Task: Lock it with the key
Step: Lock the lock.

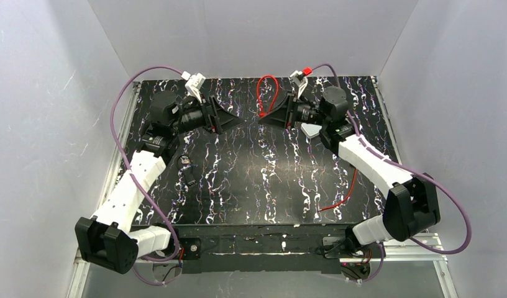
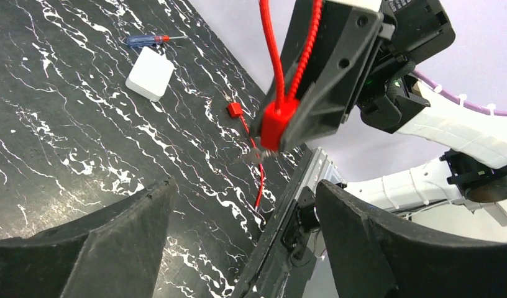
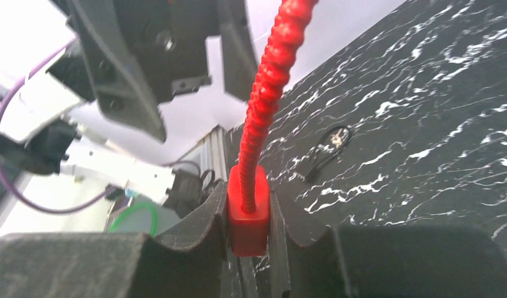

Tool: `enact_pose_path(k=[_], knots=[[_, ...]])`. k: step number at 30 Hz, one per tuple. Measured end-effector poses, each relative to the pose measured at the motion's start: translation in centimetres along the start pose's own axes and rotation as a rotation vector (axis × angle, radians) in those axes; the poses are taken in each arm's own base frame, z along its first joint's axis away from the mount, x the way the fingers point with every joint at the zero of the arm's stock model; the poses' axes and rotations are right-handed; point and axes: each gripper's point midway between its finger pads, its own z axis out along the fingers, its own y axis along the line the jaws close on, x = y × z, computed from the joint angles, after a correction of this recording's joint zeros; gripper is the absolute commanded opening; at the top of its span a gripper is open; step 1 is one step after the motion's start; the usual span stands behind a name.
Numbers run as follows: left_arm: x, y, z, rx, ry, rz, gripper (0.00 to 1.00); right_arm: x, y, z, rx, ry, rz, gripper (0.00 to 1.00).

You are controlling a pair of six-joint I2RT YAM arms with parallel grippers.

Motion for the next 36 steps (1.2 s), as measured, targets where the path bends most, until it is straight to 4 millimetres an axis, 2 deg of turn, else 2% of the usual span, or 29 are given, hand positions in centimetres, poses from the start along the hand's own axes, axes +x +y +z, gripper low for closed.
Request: enact_pose_path(k=[1,2,5,7,11,15,18,26,31,36], knots=[[0.1,0.2,0.0,-0.008,0.0,-0.001,0.97,-0.6,-0.6,-0.1,0.02,-0.028,0.015,0.01],[0.2,0.4,0.0,-0.016,-0.001,-0.001,0.98,-1.1,-1.0,-0.1,0.036,-0.051,0.032,0.01],[0.5,1.1,0.1,-0.04,0.001,-0.011,0.97,-2.1,-2.5,0.2,0.073,-0.108,0.098,0.01],[0.8,1.5,0.3,-0.054,0.006,-0.018,0.92,-2.4,-3.4,0.4,0.091,-0.139,0.151,0.01],[1.4,2.2,1.1,-0.068,0.024,-0.031,0.71,-2.5,-4.9,0.9,0.107,-0.191,0.25,0.01],[2.1,2.4,2.3,-0.065,0.057,-0.047,0.57,-2.5,-5.8,1.1,0.117,-0.224,0.324,0.01],[2.2,2.7,3.2,-0.065,0.072,-0.056,0.52,-2.8,-5.8,1.1,0.112,-0.244,0.349,0.01],[1.3,2.2,5.3,-0.038,0.081,-0.037,0.49,-3.0,-5.0,1.6,0.089,-0.263,0.365,0.01],[0.6,1.2,5.9,-0.009,0.073,-0.003,0.47,-2.6,-4.8,1.9,0.085,-0.256,0.377,0.01],[1.1,1.1,6.3,0.0,0.09,0.002,0.43,-2.8,-4.7,1.9,0.08,-0.263,0.373,0.01]])
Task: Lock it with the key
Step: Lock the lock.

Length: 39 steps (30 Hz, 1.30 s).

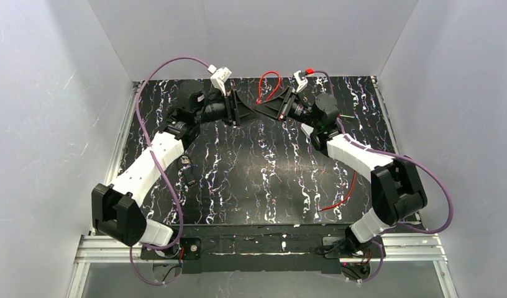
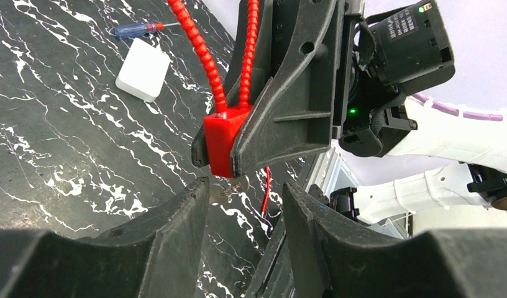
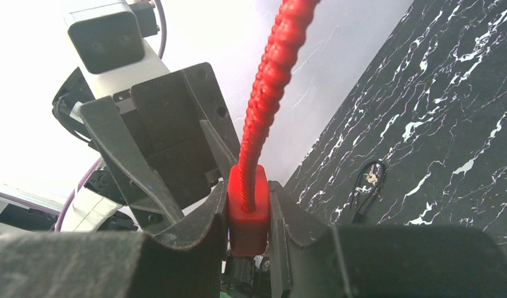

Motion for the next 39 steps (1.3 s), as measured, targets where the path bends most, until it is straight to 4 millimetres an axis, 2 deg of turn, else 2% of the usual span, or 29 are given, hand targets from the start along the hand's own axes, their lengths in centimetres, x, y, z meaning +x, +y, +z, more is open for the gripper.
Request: enact_pose_path(k=[8,16,18,30,35,39], knots=[[0.5,0.3,0.5,-0.001,0.016,-0.003,0.34,-0.3,0.3,0.0,-0.008,-0.014,0.008,0.01],[0.7,0.6,0.7,-0.006,0.02,-0.026,0.05,-0.2,0.3,0.0,-0.012,-0.018,0.009,0.01],[0.6,0.4,0.7,0.0,0.018,-0.038,0.01,-0.1,0.2,0.0,-0.011,-0.017,0.013,0.01],[0.3,-0.3,0.6,0.102,-0.031,-0.212,0.0,-0.1,0.9,-0.2,-0.055,-0.026,-0.009,0.01],[0.9,-0.5,0.5,0.146,-0.035,-0.26,0.18,0.4,1.2,-0.6,-0.083,-0.02,-0.014,0.01],[0.6,-0.2,0.1,0.15,-0.047,-0.268,0.2,0.5,1.6,-0.7,-0.104,-0.018,-0.034,0.01]])
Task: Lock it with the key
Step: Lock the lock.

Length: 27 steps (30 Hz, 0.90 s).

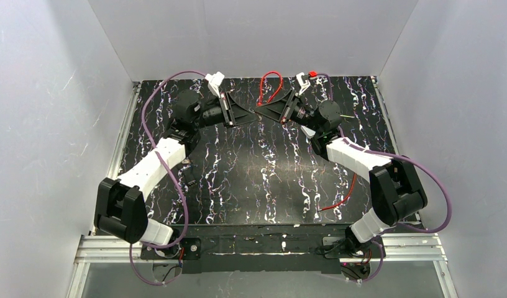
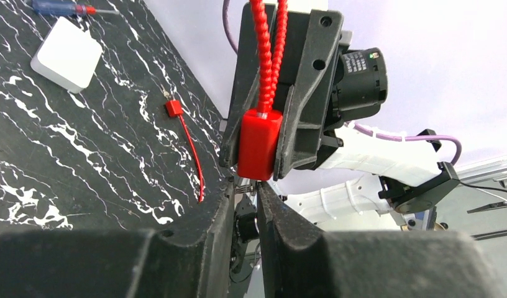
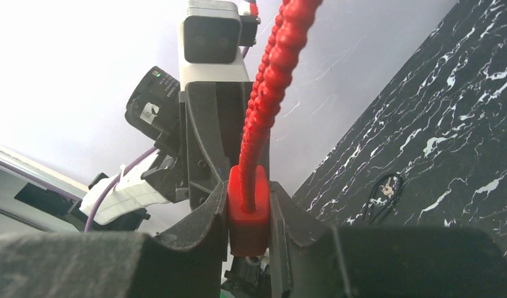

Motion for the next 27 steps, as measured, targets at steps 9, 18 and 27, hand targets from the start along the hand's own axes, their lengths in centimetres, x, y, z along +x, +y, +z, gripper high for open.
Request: enact_pose_path(k=[9,18,27], knots=[[-1.8,-0.8,-1.3,0.01,-0.056,0.047,0.24,0.5,0.7,0.1,-0.025,0.019,-0.016,0.01],[-0.7,-0.2,-1.3,0.012,-0.032,0.043,0.34,0.5,0.9,0.1,-0.029,0.02,-0.019,0.01],[0.5,0.1,-1.2,0.015,-0.002,0.022,0.32,0.7,1.1,0.3,-0.035,0.017,-0.016,0.01]])
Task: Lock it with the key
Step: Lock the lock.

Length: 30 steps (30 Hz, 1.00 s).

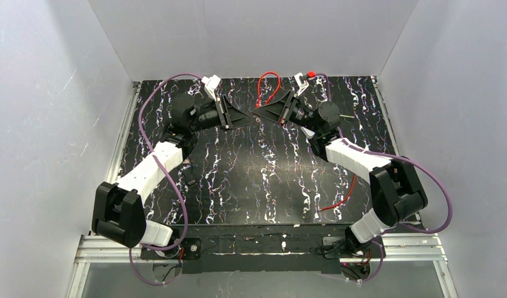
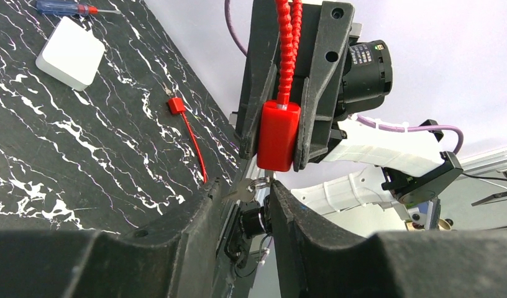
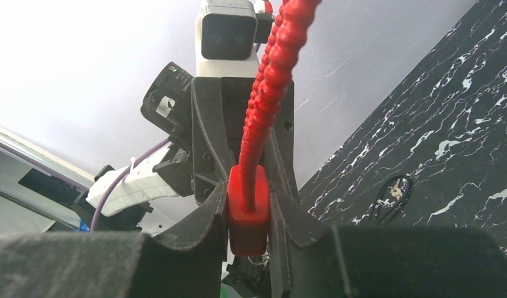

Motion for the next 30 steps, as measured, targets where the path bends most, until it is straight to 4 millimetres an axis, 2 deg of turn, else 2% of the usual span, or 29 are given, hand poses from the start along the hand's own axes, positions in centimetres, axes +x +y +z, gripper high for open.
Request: enact_pose_path(k=[15,20,26,30], knots=[[-0.2,-0.6,0.1,0.027,-0.014,-0.005,0.31,-0.1,0.3,0.2,-0.012,-0.016,-0.011,0.01],[-0.1,-1.0,0.2,0.043,-0.017,-0.01,0.24,0.1,0.4,0.3,-0.014,-0.012,-0.011,0.01],[0.0,-1.3,0.3,0.057,-0.018,-0.011,0.22,0.3,0.1,0.4,-0.006,-0.008,-0.022,0.01],[0.2,-1.1,0.3,0.058,-0.017,-0.019,0.11,0.3,0.0,0.4,-0.002,-0.007,-0.023,0.01]])
